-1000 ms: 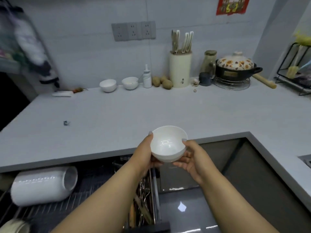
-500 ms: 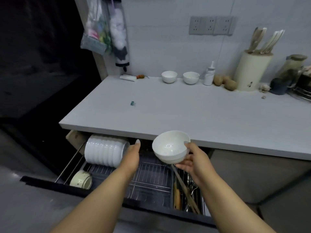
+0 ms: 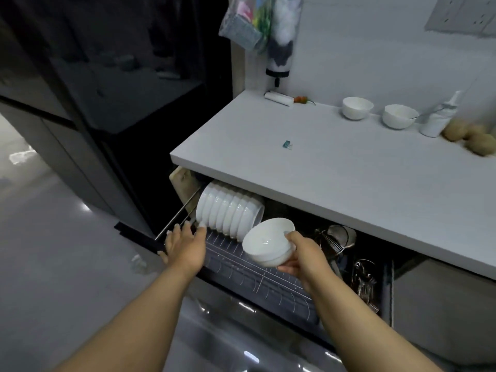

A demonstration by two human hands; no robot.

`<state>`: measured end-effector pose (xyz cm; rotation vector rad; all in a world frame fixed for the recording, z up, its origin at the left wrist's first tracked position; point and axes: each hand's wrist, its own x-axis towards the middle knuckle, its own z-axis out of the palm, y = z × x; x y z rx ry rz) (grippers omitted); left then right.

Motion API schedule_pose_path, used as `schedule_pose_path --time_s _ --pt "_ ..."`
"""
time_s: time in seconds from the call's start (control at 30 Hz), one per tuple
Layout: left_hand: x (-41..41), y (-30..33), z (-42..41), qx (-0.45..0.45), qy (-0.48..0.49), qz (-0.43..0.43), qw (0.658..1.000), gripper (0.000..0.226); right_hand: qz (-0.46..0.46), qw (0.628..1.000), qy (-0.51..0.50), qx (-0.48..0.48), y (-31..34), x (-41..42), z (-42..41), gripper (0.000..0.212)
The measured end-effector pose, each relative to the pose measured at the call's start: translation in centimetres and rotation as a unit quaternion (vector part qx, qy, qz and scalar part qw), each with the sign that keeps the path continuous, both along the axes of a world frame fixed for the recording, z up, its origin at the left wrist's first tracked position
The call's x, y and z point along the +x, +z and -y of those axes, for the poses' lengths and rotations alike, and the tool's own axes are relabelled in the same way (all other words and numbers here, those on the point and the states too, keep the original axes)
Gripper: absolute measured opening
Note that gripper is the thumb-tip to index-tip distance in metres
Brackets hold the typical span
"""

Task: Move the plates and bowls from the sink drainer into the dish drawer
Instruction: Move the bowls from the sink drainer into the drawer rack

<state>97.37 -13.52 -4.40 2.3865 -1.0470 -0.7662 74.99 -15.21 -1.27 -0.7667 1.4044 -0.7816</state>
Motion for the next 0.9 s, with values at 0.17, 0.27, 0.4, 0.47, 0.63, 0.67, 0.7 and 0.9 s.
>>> schedule_pose_path --time_s 0.17,0.27,0.4,0.47,0.63,0.67,0.7,0.9 --pt "3.4 -1.4 0.0 0.009 0.001 0.031 0.999 0.064 -0.036 0.997 0.043 0.044 -3.3 3.9 2.4 0.022" --pt "5.4 -2.5 0.5 0.02 -0.003 0.056 0.998 0.066 -0.045 0.995 0.059 0.071 -5.7 6.4 4.3 0.02" --pt "7.6 -3.5 1.6 0.041 -0.032 0.101 0.994 0.066 -0.059 0.988 0.087 0.11 -9.7 9.5 6.9 0.027" --pt "8.4 -4.2 2.6 0.058 -0.053 0.121 0.99 0.067 -0.061 0.985 0.097 0.126 -11.5 11.1 8.0 0.035" --pt "9.6 -6.3 5.2 0.087 -0.084 0.166 0.979 0.067 -0.048 0.98 0.105 0.161 -15.3 14.8 10.0 0.058" --pt "9.8 -6.7 5.6 0.088 -0.089 0.168 0.978 0.066 -0.051 0.979 0.105 0.166 -15.8 15.5 10.2 0.057" --pt "9.9 -7.2 6.0 0.087 -0.093 0.168 0.978 0.065 -0.06 0.977 0.108 0.172 -16.3 16.1 10.3 0.054" --pt "10.8 -9.3 7.1 0.037 -0.117 0.213 0.969 0.065 -0.135 0.958 0.15 0.203 -19.2 19.2 11.2 0.054"
